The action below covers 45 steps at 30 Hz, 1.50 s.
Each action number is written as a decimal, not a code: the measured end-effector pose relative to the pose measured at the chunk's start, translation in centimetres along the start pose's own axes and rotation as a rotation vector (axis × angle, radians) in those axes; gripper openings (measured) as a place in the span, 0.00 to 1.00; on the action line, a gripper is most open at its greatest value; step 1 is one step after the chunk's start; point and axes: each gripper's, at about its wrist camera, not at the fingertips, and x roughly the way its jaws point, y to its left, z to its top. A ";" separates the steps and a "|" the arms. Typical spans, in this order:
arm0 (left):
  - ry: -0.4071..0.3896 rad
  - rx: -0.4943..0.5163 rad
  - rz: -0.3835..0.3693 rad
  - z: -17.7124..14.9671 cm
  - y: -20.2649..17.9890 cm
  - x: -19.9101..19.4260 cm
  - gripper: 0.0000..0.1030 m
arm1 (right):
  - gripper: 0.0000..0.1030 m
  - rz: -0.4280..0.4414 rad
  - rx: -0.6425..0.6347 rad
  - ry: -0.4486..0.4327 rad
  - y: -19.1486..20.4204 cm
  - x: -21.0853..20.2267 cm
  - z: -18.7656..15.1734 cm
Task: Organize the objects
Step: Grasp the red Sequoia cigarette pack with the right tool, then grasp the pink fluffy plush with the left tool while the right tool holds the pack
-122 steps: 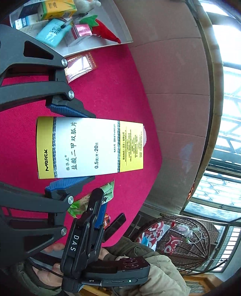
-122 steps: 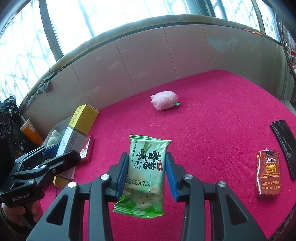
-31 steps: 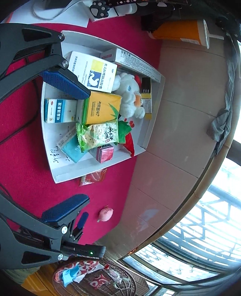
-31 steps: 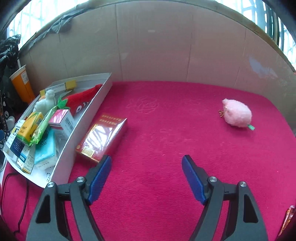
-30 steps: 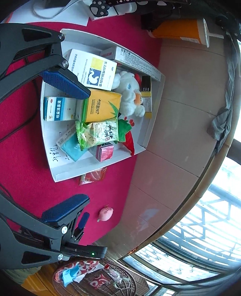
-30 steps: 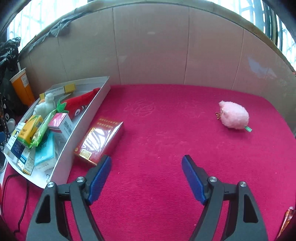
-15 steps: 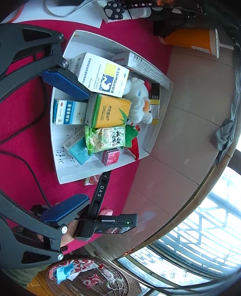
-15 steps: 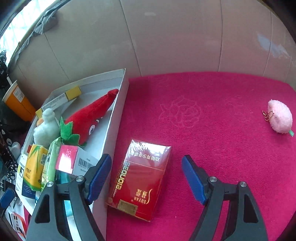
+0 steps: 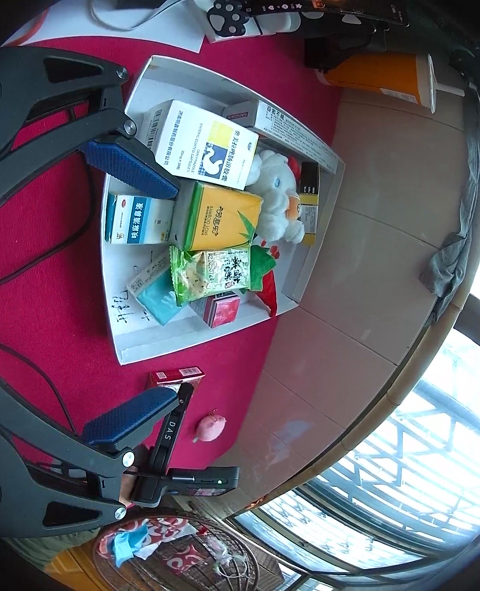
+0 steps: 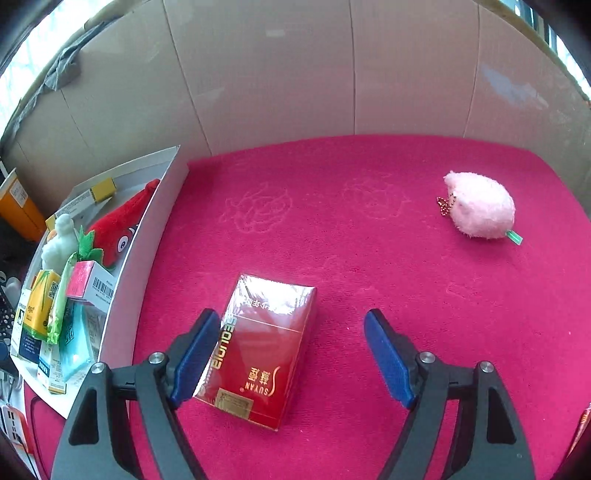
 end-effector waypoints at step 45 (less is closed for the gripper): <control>0.287 0.539 0.006 0.0 -29.9 32.9 0.62 | 0.42 0.153 0.422 -0.239 -20.2 -6.5 -10.2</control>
